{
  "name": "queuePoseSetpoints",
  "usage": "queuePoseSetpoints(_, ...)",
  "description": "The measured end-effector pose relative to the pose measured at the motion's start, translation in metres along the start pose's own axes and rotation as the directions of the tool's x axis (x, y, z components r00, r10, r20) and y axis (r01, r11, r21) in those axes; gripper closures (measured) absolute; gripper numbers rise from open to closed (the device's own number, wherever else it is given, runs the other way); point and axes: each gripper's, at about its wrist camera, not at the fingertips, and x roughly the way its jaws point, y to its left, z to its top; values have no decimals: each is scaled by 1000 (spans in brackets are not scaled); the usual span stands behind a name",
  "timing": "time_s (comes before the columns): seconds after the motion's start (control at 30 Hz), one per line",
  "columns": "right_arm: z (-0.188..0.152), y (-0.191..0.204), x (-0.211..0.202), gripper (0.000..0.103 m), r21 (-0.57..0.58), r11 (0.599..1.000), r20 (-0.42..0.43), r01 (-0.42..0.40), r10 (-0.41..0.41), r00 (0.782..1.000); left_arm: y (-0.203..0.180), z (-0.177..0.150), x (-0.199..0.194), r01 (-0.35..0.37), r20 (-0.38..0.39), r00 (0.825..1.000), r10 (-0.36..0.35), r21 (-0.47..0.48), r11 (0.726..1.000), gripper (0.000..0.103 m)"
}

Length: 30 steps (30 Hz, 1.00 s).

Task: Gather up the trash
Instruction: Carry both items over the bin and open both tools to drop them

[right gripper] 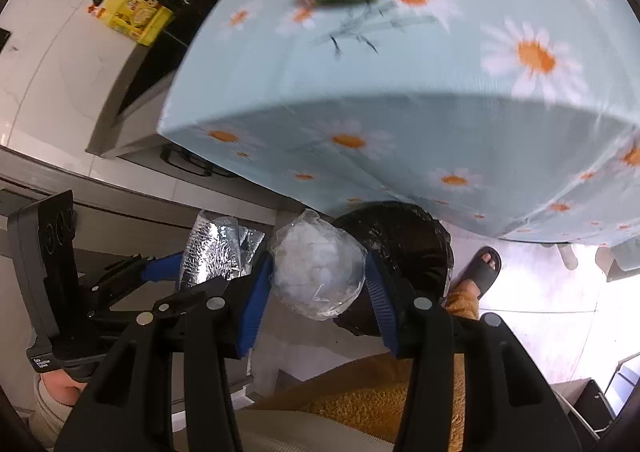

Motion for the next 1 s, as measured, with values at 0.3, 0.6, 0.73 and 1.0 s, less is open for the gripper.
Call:
queuePoseSetpoints(0.3, -9, -23, 40, 55, 46, 999, -75, 15, -11, 997, 7, -8, 41, 1, -71, 997, -3, -20, 1000, 45)
queuePoseSetpoints(0.6, -12, -33, 60, 54, 88, 996, -120, 24, -13, 993, 10, -10, 65, -3, -119, 993, 0, -25, 1000, 45)
queuePoseSetpoints(0.73, -13, -34, 62, 54, 101, 995, -130, 20, -6, 991, 10, -11, 69, 5, -137, 991, -9, -30, 1000, 45)
queuePoseSetpoints(1.0, -11, -32, 54, 40, 112, 994, -103, 16, -5, 995, 13, -12, 79, 8, -178, 984, -19, -63, 998, 31)
